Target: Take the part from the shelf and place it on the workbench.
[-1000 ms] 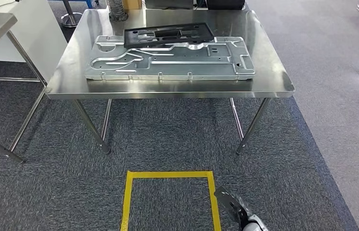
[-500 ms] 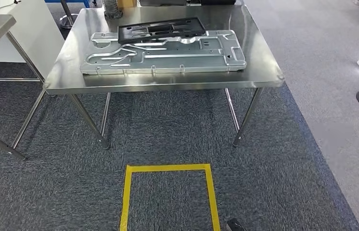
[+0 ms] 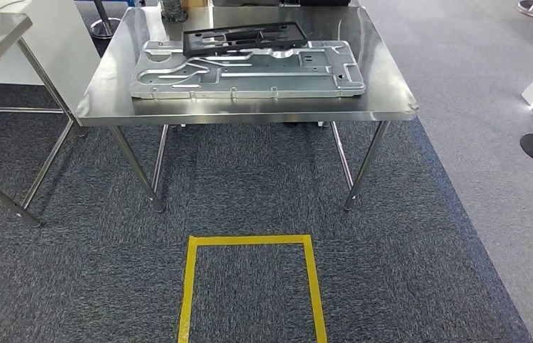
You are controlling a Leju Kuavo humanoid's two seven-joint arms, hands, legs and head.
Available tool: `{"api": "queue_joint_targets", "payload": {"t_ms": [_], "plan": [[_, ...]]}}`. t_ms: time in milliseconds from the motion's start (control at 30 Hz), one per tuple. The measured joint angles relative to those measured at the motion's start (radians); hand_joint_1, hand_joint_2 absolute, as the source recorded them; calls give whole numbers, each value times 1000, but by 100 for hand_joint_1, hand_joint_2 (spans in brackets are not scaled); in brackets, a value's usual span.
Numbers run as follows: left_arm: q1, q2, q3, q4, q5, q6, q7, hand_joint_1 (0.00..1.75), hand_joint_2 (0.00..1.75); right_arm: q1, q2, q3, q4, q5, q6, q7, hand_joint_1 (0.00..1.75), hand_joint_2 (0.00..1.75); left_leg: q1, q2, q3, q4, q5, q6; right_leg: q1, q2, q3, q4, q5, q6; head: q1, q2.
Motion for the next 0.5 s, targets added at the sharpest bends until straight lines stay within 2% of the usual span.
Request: {"api": "queue_joint_targets", "payload": {"t_ms": [67, 100, 133, 167, 200, 267, 300, 333, 367, 433, 500], "plan": [[-1, 0, 0, 0, 0, 0, -1, 0, 0, 0, 1, -2, 1, 7, -1, 0, 0, 0, 0, 2, -22, 0, 18, 8, -4, 1, -38, 110, -93, 10, 0, 0], [-1, 0, 0, 0, 0, 1, -2, 0, 0, 0, 2, -2, 1, 10, -1, 0, 0, 0, -1, 3, -33, 1, 26, 9, -6, 1, -57, 174, -131, 14, 0, 0], [0, 0, 0, 0, 0, 0, -2, 0, 0, 0, 2, -2, 1, 12, -1, -2, 0, 0, -3, 4, -44, 3, 33, 9, -7, 1, -65, 219, -147, 17, 0, 0], [1, 0, 0, 0, 0, 0, -2, 0, 0, -1, 2, -2, 1, 13, -1, -3, 0, 44, -3, 4, -55, 6, 40, 8, -8, 1, -56, 232, -142, 17, 0, 0], [1, 0, 0, 0, 0, 0, -2, 0, 0, -1, 3, -2, 1, 15, -1, -4, 0, 87, -4, 5, -65, 10, 46, 7, -8, 1, -28, 207, -122, 16, 0, 0], [1, 0, 0, 0, 0, 0, -2, 0, 0, -5, 2, -3, 1, 18, -1, -5, 0, 175, -4, 5, -80, 16, 55, 2, -6, 1, 73, 65, -76, 7, 0, 0], [0, 0, 0, 0, 0, 0, -3, 0, 0, -7, 2, -3, 1, 19, -2, -5, 0, 175, -5, 5, -85, 18, 60, -3, -4, 1, 117, -4, -65, 0, 0, 0], [-1, 0, 0, 0, -1, -1, -2, 0, 0, -9, 2, -4, 1, 19, -2, -6, 0, 175, -6, 5, -88, 19, 65, -7, -1, 1, 145, -52, -61, -6, 0, 0], [-2, 0, 0, 0, -2, -2, -2, 0, 0, -10, 2, -6, 1, 19, -2, -6, 0, 175, -6, 5, -90, 19, 70, -13, 3, 1, 154, -74, -62, -13, 0, 0], [-3, 0, 0, 0, -4, -4, -1, 0, 0, -11, 3, -12, 2, 17, -2, -6, 0, 175, -6, 5, -93, 19, 78, -25, 3, 0, 148, -82, -51, -27, 0, 0], [-3, 0, 0, 0, -5, -5, 0, 0, 0, -11, 3, -17, 2, 14, -2, -4, 0, 175, -5, 4, -100, 31, 65, -34, 0, -3, 142, -88, -39, -39, 0, 0]]}}
